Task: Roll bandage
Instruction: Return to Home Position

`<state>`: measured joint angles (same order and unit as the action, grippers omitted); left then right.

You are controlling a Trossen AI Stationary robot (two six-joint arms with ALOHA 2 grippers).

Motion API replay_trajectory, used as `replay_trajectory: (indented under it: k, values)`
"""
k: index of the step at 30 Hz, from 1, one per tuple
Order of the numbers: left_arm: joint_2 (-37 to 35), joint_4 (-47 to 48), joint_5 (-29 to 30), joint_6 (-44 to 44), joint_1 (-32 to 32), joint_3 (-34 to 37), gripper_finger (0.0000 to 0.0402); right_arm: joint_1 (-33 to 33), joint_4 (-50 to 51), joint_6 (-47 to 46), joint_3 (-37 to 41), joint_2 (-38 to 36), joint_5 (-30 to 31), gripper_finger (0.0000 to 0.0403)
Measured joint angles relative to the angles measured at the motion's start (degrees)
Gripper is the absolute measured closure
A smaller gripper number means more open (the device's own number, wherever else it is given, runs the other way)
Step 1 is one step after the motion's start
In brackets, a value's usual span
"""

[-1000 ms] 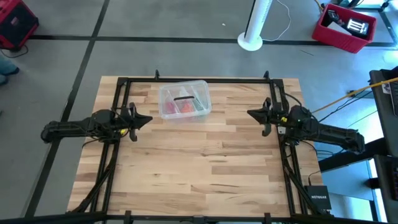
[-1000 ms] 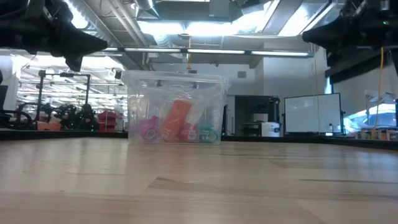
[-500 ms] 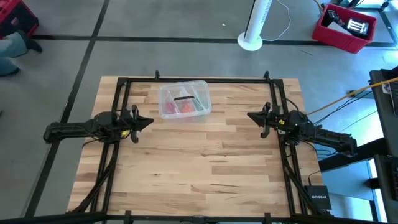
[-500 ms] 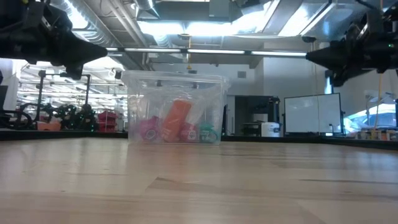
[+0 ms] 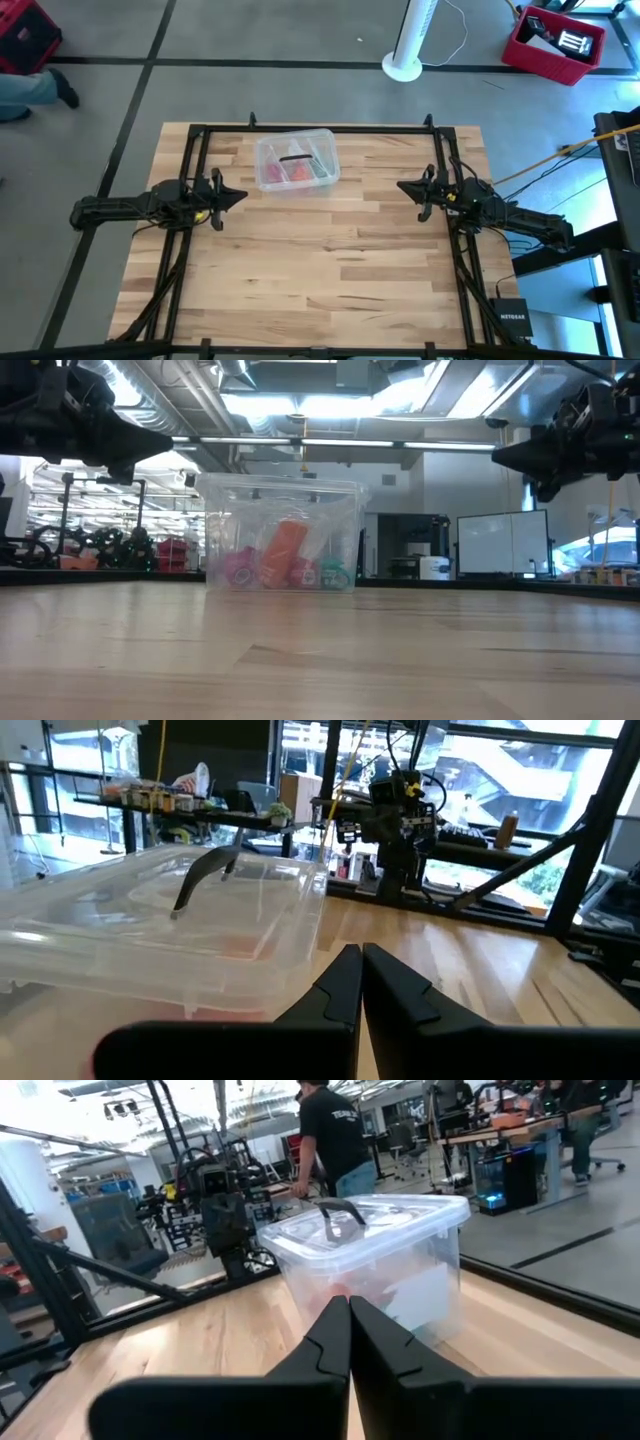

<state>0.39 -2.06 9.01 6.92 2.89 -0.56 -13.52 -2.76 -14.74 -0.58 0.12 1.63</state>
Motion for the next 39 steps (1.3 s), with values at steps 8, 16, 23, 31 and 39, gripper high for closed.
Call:
replay_trajectory:
  k: [8,16,23,31,39]
  values:
    - [0.0,0.0,0.0,-1.1,0.0,0.0,0.0393,0.0,1.2,0.0,0.0,0.1,0.7,0.0396]
    - [0.0,0.0,0.1,-0.9,0.0,0.0,0.0397,0.0,1.2,0.0,0.1,0.2,0.7,0.0395]
    - [0.0,0.0,0.1,-0.9,0.0,0.0,0.0398,0.0,1.3,0.0,0.1,0.2,0.7,0.0395]
    - [0.0,0.0,0.1,-0.9,0.0,0.0,0.0398,0.0,1.3,0.0,0.1,0.2,0.8,0.0395]
    - [0.0,0.0,0.1,-0.9,0.0,0.0,0.0398,0.0,1.2,0.0,0.1,0.2,0.8,0.0395]
